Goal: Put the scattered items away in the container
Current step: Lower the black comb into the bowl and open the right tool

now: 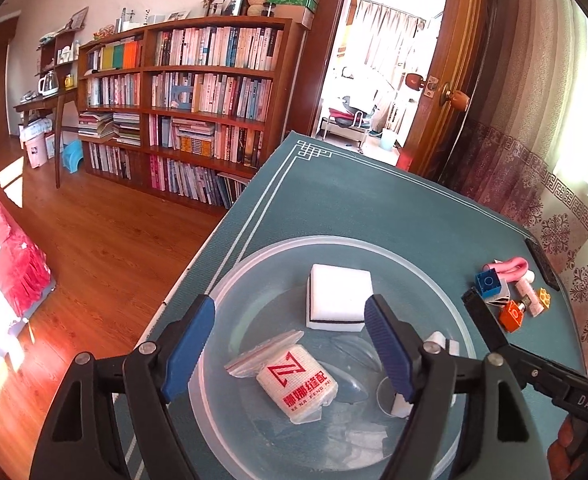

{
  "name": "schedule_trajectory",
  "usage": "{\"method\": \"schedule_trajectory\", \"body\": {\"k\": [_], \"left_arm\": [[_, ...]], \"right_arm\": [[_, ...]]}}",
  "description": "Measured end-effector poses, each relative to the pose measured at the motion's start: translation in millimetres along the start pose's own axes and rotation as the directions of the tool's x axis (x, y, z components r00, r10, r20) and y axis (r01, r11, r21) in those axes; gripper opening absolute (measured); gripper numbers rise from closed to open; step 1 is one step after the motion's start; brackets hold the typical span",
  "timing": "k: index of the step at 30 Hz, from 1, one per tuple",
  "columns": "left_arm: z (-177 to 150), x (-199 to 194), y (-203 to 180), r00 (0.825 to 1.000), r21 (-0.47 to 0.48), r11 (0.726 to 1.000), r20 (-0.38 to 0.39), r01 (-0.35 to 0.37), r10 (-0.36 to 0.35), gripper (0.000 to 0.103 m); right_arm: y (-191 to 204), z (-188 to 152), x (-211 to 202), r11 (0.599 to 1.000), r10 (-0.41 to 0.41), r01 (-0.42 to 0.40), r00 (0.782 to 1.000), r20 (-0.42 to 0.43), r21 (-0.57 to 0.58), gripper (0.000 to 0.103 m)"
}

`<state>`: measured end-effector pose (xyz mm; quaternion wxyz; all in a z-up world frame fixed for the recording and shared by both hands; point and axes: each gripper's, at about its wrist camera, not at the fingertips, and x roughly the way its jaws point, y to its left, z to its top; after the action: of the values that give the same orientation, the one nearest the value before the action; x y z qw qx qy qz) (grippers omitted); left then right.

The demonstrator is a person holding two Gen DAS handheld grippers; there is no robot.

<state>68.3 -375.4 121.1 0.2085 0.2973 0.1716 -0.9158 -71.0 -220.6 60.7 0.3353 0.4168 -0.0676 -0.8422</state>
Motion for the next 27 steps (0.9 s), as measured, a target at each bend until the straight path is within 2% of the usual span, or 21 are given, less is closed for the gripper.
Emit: {"method": "schedule_trajectory", "body": {"k": [5,9,16,21,24,27], "left_arm": [[-0.9,-4.0,12.1,1.0,-0.004,1.0,0.002,-0.004,0.004,0.081],[-3.7,-5.6,22.0,1.0,-0.015,1.0,-0.004,-0.007,0.007,0.082],[-6.9,-6.4,35.1,1.0,-0.029,1.0,-0.018,-0.013,0.013,0.082],[-5.3,-10.3,40.1,1.0,-0.042,0.999,-0.007,-0.013,0.012,0.082],[-5.4,-11.2,41.1,1.0,-0.044,0.999,-0.007,-0.01,0.01,0.082],[-5.0,-10.7,40.4,1.0,-0.04,0.999,-0.011,-0.006,0.005,0.082]], "right_arm": [[24.2,-0.6,17.0,0.993,-0.086,0.086,0.996,0.004,-0.079,0.029],[41.8,-1.4,25.8,0.989,-0.092,0.093,0.996,0.011,-0.116,0.029],[53.7,2.0,41.1,0.996,0.05,-0.054,0.998,-0.047,-0.074,0.029],[58.0,0.1,42.5,0.99,0.115,-0.119,0.992,-0.059,-0.071,0.029],[57.6,1.9,37.7,0.993,0.083,-0.085,0.996,-0.033,-0.078,0.029],[55.3,2.9,33.1,0.995,-0.013,0.013,1.0,0.003,-0.103,0.03]]}}
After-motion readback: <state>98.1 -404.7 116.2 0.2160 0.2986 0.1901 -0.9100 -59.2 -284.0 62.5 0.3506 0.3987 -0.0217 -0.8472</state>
